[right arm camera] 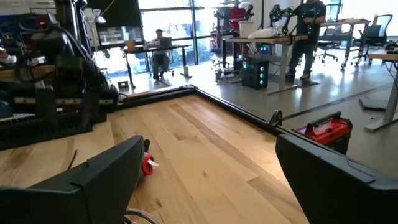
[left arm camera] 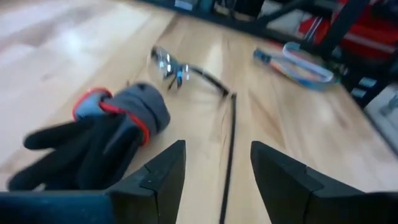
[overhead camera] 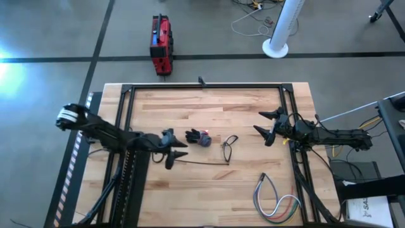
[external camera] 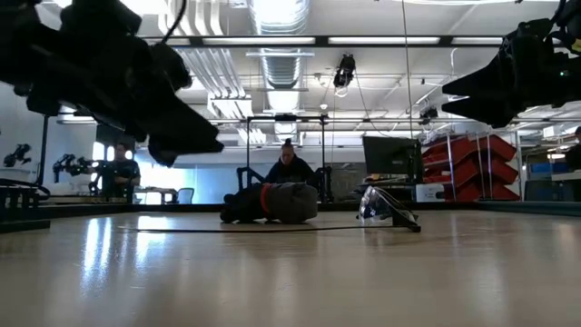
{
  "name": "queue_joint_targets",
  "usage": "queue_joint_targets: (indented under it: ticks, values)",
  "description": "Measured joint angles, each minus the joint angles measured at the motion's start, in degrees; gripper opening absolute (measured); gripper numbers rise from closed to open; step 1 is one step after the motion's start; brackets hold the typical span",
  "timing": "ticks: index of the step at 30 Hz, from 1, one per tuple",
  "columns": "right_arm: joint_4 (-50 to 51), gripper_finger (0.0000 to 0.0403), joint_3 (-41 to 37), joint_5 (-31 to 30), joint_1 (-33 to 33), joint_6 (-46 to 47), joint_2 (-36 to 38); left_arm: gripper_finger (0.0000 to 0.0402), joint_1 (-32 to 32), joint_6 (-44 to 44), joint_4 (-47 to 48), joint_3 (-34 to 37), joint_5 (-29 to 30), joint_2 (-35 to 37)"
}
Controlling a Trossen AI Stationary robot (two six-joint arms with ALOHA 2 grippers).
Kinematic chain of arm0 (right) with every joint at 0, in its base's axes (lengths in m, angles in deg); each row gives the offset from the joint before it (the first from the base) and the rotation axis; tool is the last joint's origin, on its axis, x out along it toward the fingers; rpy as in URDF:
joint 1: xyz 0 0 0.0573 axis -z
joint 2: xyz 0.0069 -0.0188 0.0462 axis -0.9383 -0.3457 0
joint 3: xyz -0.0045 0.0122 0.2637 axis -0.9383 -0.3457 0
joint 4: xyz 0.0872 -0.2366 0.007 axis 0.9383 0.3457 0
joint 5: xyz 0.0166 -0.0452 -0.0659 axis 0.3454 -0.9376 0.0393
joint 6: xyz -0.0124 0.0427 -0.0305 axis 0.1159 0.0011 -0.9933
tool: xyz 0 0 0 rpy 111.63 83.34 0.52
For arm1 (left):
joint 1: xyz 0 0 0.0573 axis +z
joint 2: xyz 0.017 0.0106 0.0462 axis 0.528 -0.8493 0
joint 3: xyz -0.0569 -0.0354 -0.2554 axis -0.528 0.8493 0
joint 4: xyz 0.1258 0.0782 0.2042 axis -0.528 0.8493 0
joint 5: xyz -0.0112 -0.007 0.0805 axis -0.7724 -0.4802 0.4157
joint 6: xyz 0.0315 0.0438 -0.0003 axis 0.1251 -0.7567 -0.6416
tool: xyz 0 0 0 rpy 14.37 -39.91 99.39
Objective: Ziptie cables
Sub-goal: Wrap the cable wires together using a black zip tie
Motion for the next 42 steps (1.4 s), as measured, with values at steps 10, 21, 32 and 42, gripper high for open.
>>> queue_joint_targets:
  ticks: [10, 21, 32, 42]
  values:
    - [0.0, 0.0353, 0.0, 0.0, 0.0, 0.0, 0.0, 0.0194, -2.4, -2.2, 0.2, -7.3, -2.4, -12.5]
    - [0.0, 0.0353, 0.0, 0.0, 0.0, 0.0, 0.0, 0.0182, -3.1, -4.3, 0.4, -23.2, -2.1, -32.0]
    - [0.0, 0.0353, 0.0, 0.0, 0.0, 0.0, 0.0, 0.0151, -3.1, -8.6, 4.2, -37.9, 2.6, -42.8]
    - [0.0, 0.0353, 0.0, 0.0, 0.0, 0.0, 0.0, 0.0095, -3.2, -12.9, 6.3, -39.6, 5.4, -45.0]
